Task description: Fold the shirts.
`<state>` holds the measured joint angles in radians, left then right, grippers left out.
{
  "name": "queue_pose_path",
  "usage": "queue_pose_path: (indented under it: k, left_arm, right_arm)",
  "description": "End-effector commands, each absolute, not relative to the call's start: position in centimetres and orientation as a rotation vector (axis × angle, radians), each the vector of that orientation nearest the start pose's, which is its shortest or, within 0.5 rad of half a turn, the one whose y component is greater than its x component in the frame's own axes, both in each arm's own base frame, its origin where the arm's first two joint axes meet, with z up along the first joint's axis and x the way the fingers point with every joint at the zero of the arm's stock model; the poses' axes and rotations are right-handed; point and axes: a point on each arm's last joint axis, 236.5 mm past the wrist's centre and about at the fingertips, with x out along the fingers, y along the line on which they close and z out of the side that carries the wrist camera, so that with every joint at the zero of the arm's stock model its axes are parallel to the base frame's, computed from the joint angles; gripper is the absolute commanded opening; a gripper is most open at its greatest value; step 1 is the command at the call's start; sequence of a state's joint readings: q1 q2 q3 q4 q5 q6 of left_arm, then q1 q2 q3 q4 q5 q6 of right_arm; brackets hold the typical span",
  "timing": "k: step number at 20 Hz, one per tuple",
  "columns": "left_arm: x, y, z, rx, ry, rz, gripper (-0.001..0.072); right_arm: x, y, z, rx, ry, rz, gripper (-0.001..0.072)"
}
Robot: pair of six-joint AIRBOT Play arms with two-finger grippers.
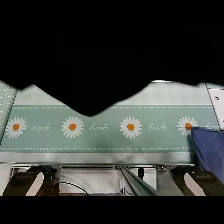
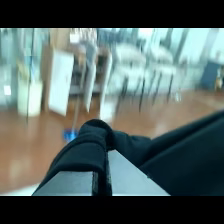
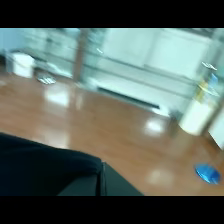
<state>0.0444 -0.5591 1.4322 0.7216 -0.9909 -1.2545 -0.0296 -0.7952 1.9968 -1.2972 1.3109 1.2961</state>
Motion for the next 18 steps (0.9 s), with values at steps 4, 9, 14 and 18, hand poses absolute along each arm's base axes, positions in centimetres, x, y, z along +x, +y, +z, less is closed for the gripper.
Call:
queue_pose_path:
  k: [4,9,14,18]
  left_arm:
    - [20.4,-14.8,28.4,-0.307,0.644,-0.64,0.0019]
    - [24.5,-15.0,12.4,-0.521,0.924,-0.528,0.002]
    - [31.8,-15.3,3.6,-0.594,0.909,-0.353,0.002]
    - [38.4,-14.4,1.1,-0.602,0.862,-0.241,0.002]
  right_arm:
    - [24.9,4.7,41.7,-0.152,0.331,0.235,0.002]
    - [32.9,5.7,28.3,-0.064,0.676,0.307,0.0018]
    - [42.9,6.9,17.1,0.074,0.875,0.35,0.0018]
    - [48.8,8.3,10.1,0.25,0.928,0.349,0.002]
